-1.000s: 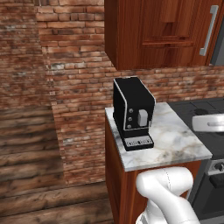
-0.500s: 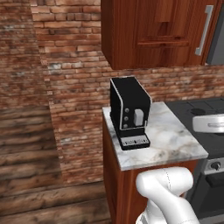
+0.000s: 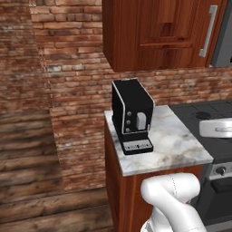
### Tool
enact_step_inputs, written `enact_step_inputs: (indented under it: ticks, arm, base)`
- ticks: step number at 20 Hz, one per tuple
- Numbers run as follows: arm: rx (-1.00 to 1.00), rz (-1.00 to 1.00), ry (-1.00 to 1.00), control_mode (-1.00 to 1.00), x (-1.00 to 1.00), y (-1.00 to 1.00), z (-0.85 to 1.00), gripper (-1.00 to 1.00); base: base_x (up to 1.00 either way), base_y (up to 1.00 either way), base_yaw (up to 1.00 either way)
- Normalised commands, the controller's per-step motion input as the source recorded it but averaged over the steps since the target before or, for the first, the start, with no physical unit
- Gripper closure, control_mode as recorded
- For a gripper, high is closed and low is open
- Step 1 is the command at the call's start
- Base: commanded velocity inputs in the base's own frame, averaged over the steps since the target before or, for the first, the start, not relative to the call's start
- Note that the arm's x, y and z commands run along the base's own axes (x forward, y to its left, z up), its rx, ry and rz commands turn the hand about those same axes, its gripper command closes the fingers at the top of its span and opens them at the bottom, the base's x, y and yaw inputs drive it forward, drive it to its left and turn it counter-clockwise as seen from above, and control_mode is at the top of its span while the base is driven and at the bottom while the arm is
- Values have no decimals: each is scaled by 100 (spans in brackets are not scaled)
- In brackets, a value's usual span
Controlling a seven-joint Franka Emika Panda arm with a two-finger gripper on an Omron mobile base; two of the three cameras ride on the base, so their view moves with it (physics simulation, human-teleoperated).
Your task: Close all open cabinet doors.
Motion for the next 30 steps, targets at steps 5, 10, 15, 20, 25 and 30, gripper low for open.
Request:
enact_step_inputs:
  ticks: [5,10,15,20,25,30]
  arm:
    - [0,0,0,100,0,0,0,-100]
    - [0,0,0,100,0,0,0,-100]
    - [0,0,0,100,0,0,0,-100]
    - [0,0,0,100,0,0,0,-100]
    - [0,0,0,100,0,0,0,-100]
    - [0,0,0,100,0,0,0,-100]
  base:
    - [-3,-22,-28]
    - [-26,-24,-46]
    - [-38,-24,-57]
    - [-9,-9,-66]
    - [0,-1,-69]
    - [1,0,-58]
